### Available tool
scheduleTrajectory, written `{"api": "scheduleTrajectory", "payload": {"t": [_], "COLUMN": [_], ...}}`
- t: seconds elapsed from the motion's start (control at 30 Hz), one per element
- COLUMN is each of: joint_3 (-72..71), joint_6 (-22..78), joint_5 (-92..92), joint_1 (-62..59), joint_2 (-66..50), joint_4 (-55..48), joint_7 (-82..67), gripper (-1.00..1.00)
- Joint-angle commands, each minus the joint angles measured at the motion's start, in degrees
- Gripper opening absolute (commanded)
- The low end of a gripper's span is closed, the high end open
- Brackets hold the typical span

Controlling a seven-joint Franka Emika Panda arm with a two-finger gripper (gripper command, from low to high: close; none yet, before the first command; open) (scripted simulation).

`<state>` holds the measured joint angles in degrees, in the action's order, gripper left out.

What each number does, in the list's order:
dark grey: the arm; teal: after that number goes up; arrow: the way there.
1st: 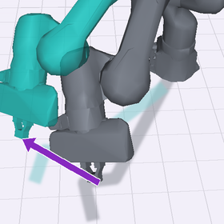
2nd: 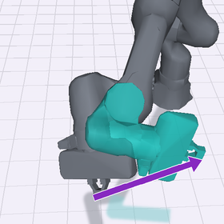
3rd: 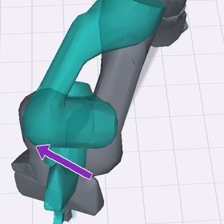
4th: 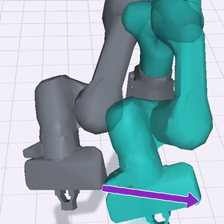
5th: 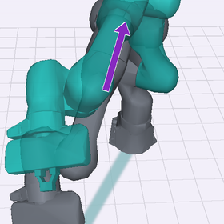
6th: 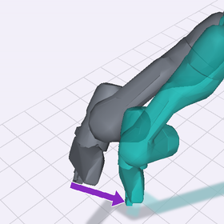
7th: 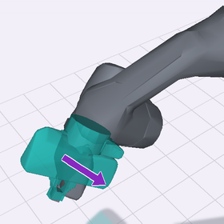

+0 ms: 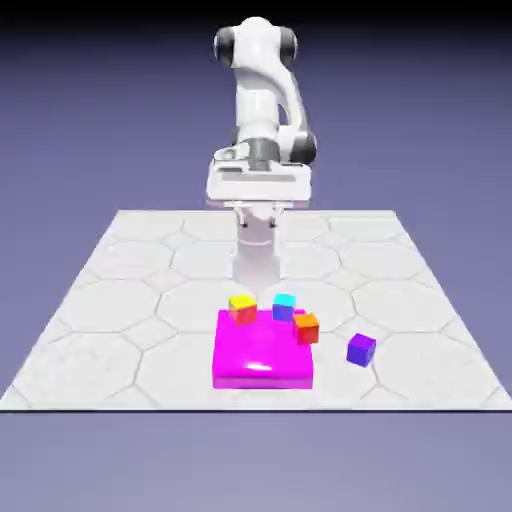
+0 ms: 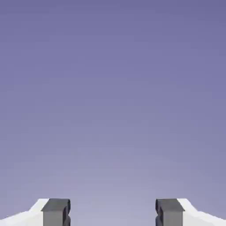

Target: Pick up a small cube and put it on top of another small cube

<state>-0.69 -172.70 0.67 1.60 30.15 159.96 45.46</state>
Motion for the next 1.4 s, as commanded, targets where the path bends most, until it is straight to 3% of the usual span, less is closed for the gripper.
{"api": "scheduleTrajectory", "payload": {"t": [0.0, 0.67, 0.93, 0.97, 1.17, 1.37], "joint_3": [-0.6, -12.0, -11.6, -11.6, -12.0, -19.2], "joint_6": [1.1, 22.8, 13.0, 13.0, 22.2, 31.1], "joint_5": [0.6, 11.7, 11.3, 11.3, 11.7, 18.0], "joint_1": [0.8, 15.9, 17.2, 17.2, 16.0, 6.1], "joint_2": [-2.1, -43.6, -54.8, -54.8, -44.5, -32.0], "joint_4": [-0.9, -18.2, -19.5, -19.5, -18.3, -16.8], "joint_7": [2.5, 52.2, 52.2, 52.2, 52.4, 40.2], "gripper": [0.00, 0.00, 0.00, -1.00, -1.00, -1.00]}}
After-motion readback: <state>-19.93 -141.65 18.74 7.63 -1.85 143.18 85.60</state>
